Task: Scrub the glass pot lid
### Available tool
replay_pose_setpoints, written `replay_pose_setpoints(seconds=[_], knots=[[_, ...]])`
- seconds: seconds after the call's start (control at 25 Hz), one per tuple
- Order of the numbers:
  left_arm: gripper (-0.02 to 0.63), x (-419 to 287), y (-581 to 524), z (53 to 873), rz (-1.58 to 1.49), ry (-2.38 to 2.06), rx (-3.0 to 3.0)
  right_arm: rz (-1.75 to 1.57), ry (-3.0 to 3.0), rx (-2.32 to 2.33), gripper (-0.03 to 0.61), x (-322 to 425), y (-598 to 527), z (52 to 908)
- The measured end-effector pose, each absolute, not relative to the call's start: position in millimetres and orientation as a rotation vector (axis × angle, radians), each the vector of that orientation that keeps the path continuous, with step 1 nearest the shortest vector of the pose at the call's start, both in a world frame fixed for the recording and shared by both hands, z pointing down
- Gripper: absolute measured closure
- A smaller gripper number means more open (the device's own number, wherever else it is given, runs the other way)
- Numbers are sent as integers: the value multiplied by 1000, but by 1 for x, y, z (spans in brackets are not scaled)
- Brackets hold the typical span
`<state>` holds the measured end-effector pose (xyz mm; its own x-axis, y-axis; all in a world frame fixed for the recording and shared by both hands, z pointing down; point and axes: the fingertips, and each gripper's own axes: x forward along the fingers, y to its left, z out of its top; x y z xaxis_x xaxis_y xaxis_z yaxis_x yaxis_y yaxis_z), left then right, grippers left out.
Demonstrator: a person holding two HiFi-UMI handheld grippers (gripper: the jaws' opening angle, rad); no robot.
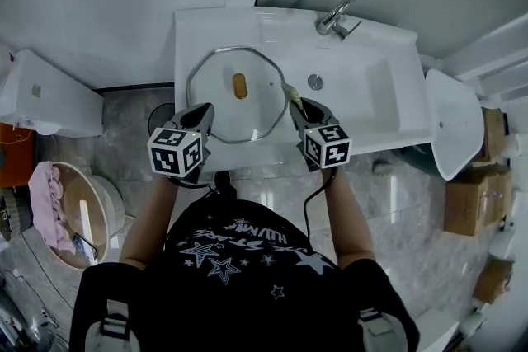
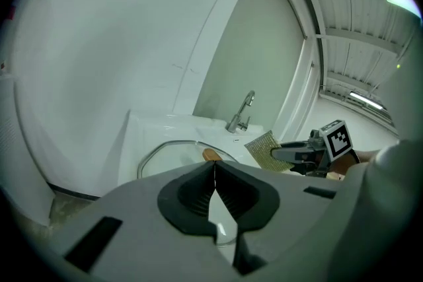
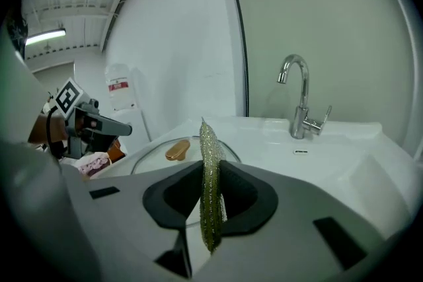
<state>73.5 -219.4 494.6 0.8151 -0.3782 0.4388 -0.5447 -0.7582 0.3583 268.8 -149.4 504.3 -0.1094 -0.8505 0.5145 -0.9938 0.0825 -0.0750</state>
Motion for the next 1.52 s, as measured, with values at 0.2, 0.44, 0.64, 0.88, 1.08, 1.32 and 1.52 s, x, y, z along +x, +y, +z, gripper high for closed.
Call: replay_pose_setpoints(seconds=[0.2, 0.44, 0.64, 0.88, 1.08, 1.32, 1.52], knots=[[603, 76, -249, 499, 466, -673, 2516, 533, -2000, 1764, 509, 277, -193, 509], [604, 71, -274, 505, 469, -681, 2500, 458, -2002, 1634, 509, 272, -241, 518], [603, 69, -284, 515, 505, -703, 2489, 432, -1980, 1547, 509, 277, -274, 536], [603, 58, -286, 516, 505, -792, 2435, 378, -2005, 1404, 509, 270, -297, 548], [604, 54, -279, 514, 513, -868, 2408, 308, -2007, 1287, 509, 268, -295, 558], [603, 53, -266, 506, 486, -941, 2385, 279, -2041, 1195, 508, 259, -281, 560], [603, 55, -252, 505, 481, -967, 2375, 261, -2060, 1158, 506, 253, -265, 562]])
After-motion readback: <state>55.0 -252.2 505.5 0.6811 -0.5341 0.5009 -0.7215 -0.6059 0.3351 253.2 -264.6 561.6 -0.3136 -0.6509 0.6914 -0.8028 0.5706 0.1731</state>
